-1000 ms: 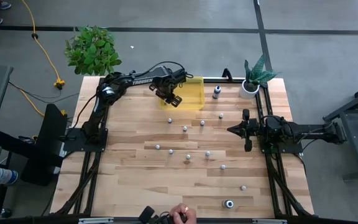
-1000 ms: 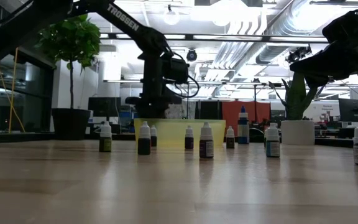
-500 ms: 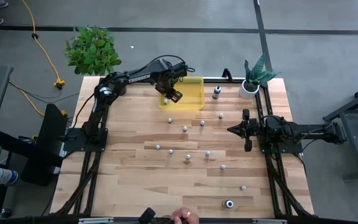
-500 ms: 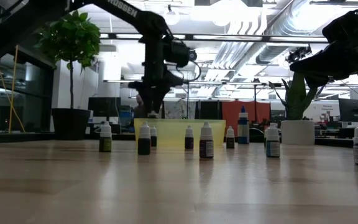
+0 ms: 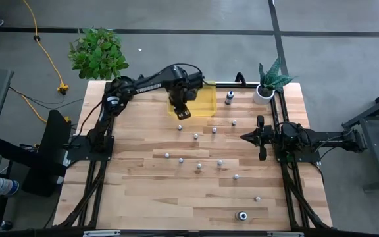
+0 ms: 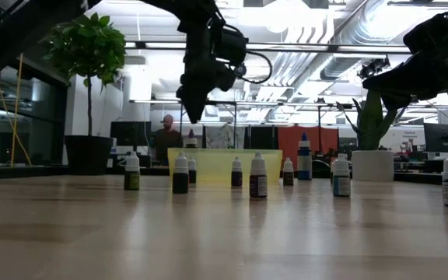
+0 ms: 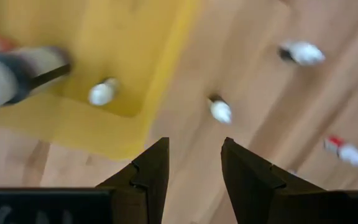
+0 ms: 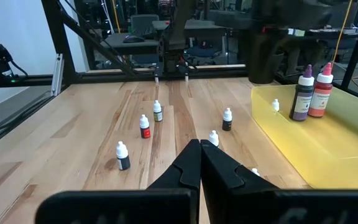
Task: Pick & Place food coloring
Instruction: Put the small black food coloring bottle into the yellow container, then put the bottom small green food coloring bottle into the yellow container
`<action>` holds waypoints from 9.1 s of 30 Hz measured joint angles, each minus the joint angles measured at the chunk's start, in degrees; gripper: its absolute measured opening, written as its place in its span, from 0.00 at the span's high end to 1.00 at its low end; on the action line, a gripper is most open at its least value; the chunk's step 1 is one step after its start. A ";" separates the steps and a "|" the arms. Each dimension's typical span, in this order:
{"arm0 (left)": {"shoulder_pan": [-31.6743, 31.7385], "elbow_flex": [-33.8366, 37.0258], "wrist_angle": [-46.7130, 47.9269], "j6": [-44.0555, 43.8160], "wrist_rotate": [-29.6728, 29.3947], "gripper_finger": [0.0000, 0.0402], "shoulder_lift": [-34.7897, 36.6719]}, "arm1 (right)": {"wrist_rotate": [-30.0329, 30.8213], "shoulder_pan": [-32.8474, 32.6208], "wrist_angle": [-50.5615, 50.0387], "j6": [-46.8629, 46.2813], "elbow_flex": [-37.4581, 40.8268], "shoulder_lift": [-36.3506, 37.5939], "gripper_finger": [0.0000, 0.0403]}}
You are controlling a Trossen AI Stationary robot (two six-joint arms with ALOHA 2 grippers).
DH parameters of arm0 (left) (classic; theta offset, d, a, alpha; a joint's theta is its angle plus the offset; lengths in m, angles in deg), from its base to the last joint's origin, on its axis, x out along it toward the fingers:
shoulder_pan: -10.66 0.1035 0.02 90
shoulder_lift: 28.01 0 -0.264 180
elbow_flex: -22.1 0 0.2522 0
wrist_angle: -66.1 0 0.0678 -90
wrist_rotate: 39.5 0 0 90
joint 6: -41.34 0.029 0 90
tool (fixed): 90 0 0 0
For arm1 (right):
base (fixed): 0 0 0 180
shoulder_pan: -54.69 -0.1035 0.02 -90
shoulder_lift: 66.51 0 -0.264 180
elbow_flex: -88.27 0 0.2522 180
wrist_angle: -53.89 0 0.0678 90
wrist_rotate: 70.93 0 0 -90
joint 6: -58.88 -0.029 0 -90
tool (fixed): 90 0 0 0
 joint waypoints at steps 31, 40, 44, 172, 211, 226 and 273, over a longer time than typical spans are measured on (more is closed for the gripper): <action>-7.78 14.68 -11.87 -5.52 -3.62 0.66 0.04 | 0.00 -0.02 0.00 0.00 0.00 0.00 1.00; -7.78 18.80 -17.27 -6.89 -4.95 0.66 0.04 | 0.01 0.00 -0.01 0.00 0.01 0.00 1.00; -7.78 20.32 -18.92 -6.95 -5.05 0.66 0.04 | 0.01 0.00 0.00 0.00 0.01 0.00 1.00; 2.76 0.62 -11.35 -23.08 -9.88 0.82 -10.45 | -0.01 0.00 -0.01 0.00 0.01 -0.02 1.00; -1.41 2.25 -12.58 -4.81 -3.20 0.76 0.90 | 0.01 -0.02 0.00 0.00 -0.01 -0.02 1.00; -10.06 9.47 -2.23 5.86 -2.65 0.76 12.80 | 0.01 0.00 0.00 0.00 0.01 -0.02 1.00; -25.22 59.10 -43.85 13.00 3.78 0.47 29.59 | 0.01 -0.01 0.02 0.01 -0.01 0.01 1.00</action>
